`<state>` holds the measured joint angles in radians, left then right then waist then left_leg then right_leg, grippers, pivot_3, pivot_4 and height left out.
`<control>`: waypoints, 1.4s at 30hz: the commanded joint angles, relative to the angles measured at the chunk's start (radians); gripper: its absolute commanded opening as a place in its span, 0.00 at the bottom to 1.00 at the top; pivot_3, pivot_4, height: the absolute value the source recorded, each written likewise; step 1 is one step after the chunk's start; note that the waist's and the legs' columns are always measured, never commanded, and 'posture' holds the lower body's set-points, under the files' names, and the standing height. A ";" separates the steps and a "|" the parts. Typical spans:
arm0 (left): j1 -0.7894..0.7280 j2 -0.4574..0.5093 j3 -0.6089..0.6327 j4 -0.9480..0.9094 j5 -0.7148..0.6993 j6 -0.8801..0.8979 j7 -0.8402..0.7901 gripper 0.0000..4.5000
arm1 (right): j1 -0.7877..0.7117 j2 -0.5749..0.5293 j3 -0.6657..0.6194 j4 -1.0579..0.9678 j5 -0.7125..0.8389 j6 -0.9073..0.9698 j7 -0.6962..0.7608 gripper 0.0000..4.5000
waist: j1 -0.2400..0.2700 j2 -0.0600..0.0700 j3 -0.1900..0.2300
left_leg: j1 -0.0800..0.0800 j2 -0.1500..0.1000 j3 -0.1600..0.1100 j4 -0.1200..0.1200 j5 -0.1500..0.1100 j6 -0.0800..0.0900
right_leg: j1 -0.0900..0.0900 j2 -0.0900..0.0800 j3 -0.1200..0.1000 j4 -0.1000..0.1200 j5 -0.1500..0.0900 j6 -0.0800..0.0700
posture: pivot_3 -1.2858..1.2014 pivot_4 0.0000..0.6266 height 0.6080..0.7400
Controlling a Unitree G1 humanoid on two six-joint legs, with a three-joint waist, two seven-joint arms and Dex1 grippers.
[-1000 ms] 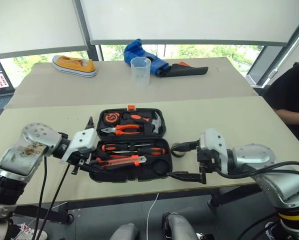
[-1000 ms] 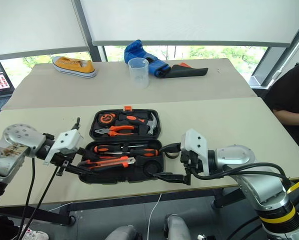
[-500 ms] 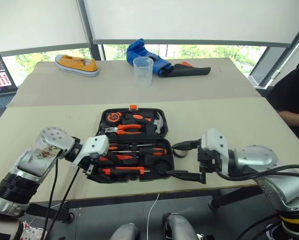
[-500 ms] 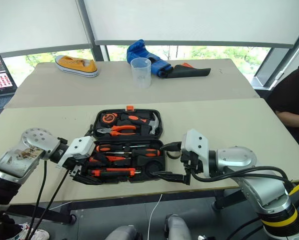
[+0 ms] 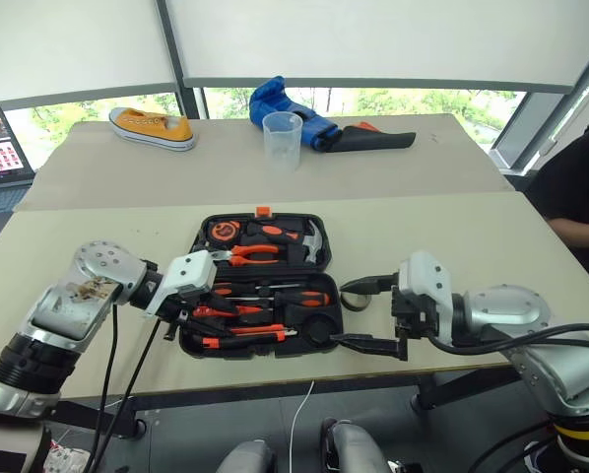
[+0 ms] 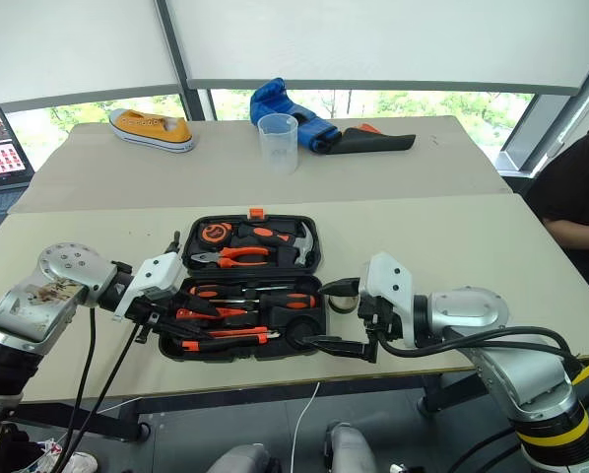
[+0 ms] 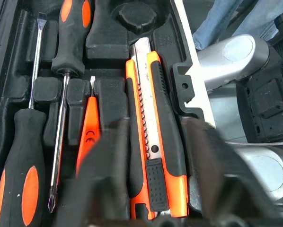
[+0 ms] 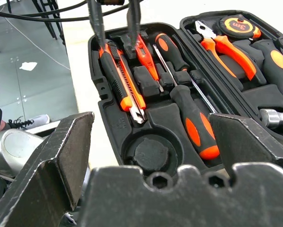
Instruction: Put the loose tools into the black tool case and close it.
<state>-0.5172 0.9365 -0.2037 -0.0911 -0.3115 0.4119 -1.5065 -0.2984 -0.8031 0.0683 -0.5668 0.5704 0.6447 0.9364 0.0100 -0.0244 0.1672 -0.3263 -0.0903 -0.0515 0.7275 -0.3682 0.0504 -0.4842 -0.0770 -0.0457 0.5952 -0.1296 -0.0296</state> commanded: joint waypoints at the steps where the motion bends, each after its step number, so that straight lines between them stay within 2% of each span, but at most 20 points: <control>1: 0.002 -0.001 -0.005 0.010 0.019 -0.062 -0.016 0.06 | -0.014 -0.005 -0.015 -0.018 0.002 -0.012 0.003 1.00 | 0.000 0.000 0.000 | 0.000 0.000 0.000 0.000 0.000 0.000 | 0.000 0.000 0.000 0.000 0.000 0.000 | 0.52 0.24 0.88; 2: 0.002 -0.004 -0.006 0.014 0.019 -0.070 -0.019 0.02 | -0.014 -0.006 -0.016 -0.018 0.002 -0.012 0.004 1.00 | 0.000 0.000 0.000 | 0.000 0.000 0.000 0.000 0.000 0.000 | 0.000 0.000 0.000 0.000 0.000 0.000 | 0.52 0.24 0.88; 9: 0.056 -0.001 -0.097 0.024 0.141 -0.197 -0.014 0.02 | -0.006 -0.012 -0.026 -0.026 0.006 -0.004 0.000 1.00 | 0.001 0.000 0.000 | 0.000 0.000 0.000 0.000 0.000 0.000 | 0.001 0.000 0.000 0.000 0.000 0.000 | 0.52 0.24 0.88; 15: 0.080 -0.020 -0.133 0.077 0.223 -0.326 0.013 0.02 | -0.014 -0.004 -0.027 -0.031 0.014 0.006 -0.014 1.00 | 0.000 0.004 -0.003 | 0.010 0.001 0.000 -0.002 -0.001 0.002 | 0.011 0.000 0.001 -0.002 -0.001 0.001 | 0.52 0.24 0.88; 23: 0.028 -0.044 -0.119 0.077 0.207 -0.277 0.013 0.02 | -0.018 -0.003 -0.031 -0.033 0.026 0.013 -0.021 1.00 | 0.004 0.004 -0.003 | 0.011 0.001 0.000 0.000 -0.001 0.002 | 0.013 0.000 0.002 -0.001 0.000 0.003 | 0.52 0.24 0.88; 26: 0.012 -0.052 -0.076 0.055 0.148 -0.202 0.025 0.02 | -0.011 -0.010 -0.033 -0.037 0.023 0.012 -0.021 1.00 | 0.003 0.004 -0.003 | 0.011 0.001 0.000 0.000 -0.001 0.002 | 0.013 0.000 0.002 -0.001 0.000 0.002 | 0.52 0.24 0.88; 27: 0.001 -0.051 -0.045 0.040 0.098 -0.135 0.024 0.11 | -0.003 -0.018 -0.039 -0.039 0.020 0.013 -0.021 1.00 | 0.003 0.004 -0.003 | 0.011 0.001 0.000 0.000 -0.001 0.002 | 0.013 0.000 0.002 -0.001 0.000 0.002 | 0.52 0.24 0.88; 28: -0.010 -0.048 -0.015 0.026 0.049 -0.076 0.018 0.14 | 0.006 -0.028 -0.048 -0.041 0.019 0.017 -0.021 1.00 | 0.003 0.004 -0.003 | 0.011 0.001 0.000 0.000 -0.001 0.002 | 0.013 0.000 0.002 -0.001 0.000 0.002 | 0.52 0.24 0.88; 30: -0.038 -0.045 0.060 0.000 -0.056 0.036 0.021 0.27 | 0.038 -0.055 -0.085 -0.047 0.022 0.027 -0.021 1.00 | 0.003 0.003 -0.002 | 0.009 0.001 0.000 0.000 -0.001 0.002 | 0.011 0.001 0.002 -0.001 0.000 0.003 | 0.52 0.24 0.88; 34: -0.111 -0.098 0.200 -0.035 -0.233 0.215 0.121 0.62 | 0.124 -0.112 -0.183 -0.070 0.049 0.059 -0.019 1.00 | 0.006 0.002 -0.002 | 0.006 0.000 -0.002 0.001 -0.001 0.002 | 0.010 0.001 -0.001 -0.001 0.000 0.003 | 0.52 0.24 0.88; 36: -0.118 -0.109 0.227 -0.059 -0.275 0.270 0.152 0.78 | 0.156 -0.130 -0.210 -0.075 0.051 0.061 -0.021 1.00 | 0.003 0.002 -0.002 | 0.006 0.000 -0.002 0.001 -0.001 0.002 | 0.010 0.000 -0.001 -0.002 0.000 0.003 | 0.52 0.24 0.88; 38: -0.088 -0.118 0.220 -0.095 -0.269 0.243 0.159 0.95 | 0.192 -0.148 -0.223 -0.066 0.034 0.050 -0.020 1.00 | -0.002 0.003 -0.002 | 0.007 0.000 -0.002 0.001 -0.002 0.002 | 0.010 0.000 0.000 -0.002 0.000 0.003 | 0.52 0.24 0.88; 39: -0.072 -0.126 0.210 -0.110 -0.255 0.214 0.163 1.00 | 0.207 -0.156 -0.221 -0.058 0.020 0.039 -0.018 1.00 | -0.004 0.003 -0.002 | 0.008 0.000 -0.001 0.000 -0.002 0.002 | 0.010 0.000 0.001 -0.002 0.000 0.002 | 0.52 0.24 0.88; 42: -0.047 -0.138 0.182 -0.127 -0.236 0.168 0.151 1.00 | 0.202 -0.163 -0.175 -0.015 -0.045 -0.004 -0.023 1.00 | -0.005 0.003 -0.002 | 0.009 0.000 -0.001 0.000 -0.002 0.002 | 0.010 0.000 0.002 -0.001 0.000 0.002 | 0.52 0.24 0.88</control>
<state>-0.5584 0.7947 -0.0238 -0.1852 -0.5501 0.6124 -1.3468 -0.0756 -0.9595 -0.1173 -0.5901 0.5625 0.6846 0.9154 0.0052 -0.0218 0.1654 -0.3177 -0.0901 -0.0521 0.7280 -0.3695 0.0515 -0.4740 -0.0767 -0.0434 0.5938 -0.1294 -0.0273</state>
